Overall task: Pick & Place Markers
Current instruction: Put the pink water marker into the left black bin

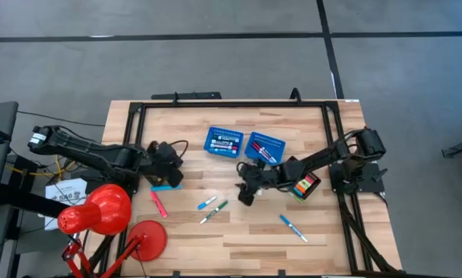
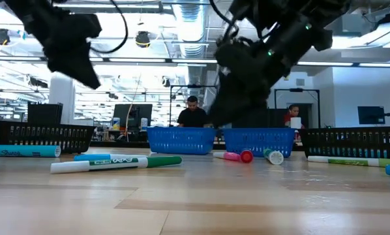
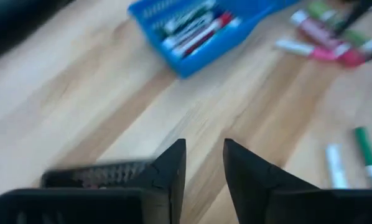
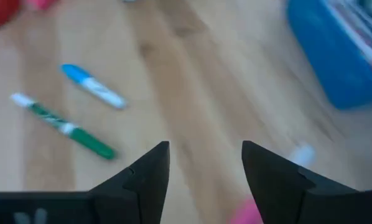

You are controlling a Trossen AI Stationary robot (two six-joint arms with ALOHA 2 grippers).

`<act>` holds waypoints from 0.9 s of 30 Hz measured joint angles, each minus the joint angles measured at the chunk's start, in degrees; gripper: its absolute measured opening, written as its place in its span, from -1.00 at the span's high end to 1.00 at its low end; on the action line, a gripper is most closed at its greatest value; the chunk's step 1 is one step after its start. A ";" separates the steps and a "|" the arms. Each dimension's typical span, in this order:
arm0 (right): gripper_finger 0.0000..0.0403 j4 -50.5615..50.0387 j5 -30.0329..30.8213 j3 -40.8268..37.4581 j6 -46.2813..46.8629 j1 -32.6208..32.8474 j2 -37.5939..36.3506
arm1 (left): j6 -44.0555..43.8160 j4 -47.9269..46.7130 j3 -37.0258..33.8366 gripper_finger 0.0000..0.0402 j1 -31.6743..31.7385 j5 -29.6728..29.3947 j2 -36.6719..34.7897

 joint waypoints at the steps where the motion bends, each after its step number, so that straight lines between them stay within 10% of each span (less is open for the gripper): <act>1: 0.07 -2.14 0.77 0.02 1.44 -0.24 -0.10 | 1.66 1.79 0.00 0.49 0.00 -0.04 -0.02; 18: 0.12 -8.51 2.94 0.21 3.94 -3.08 6.47 | 5.94 9.35 -2.93 0.49 0.02 -0.06 1.03; 27: 0.64 -7.00 0.61 0.23 0.96 -3.24 6.89 | 5.96 18.15 -6.92 0.49 0.03 -0.06 1.06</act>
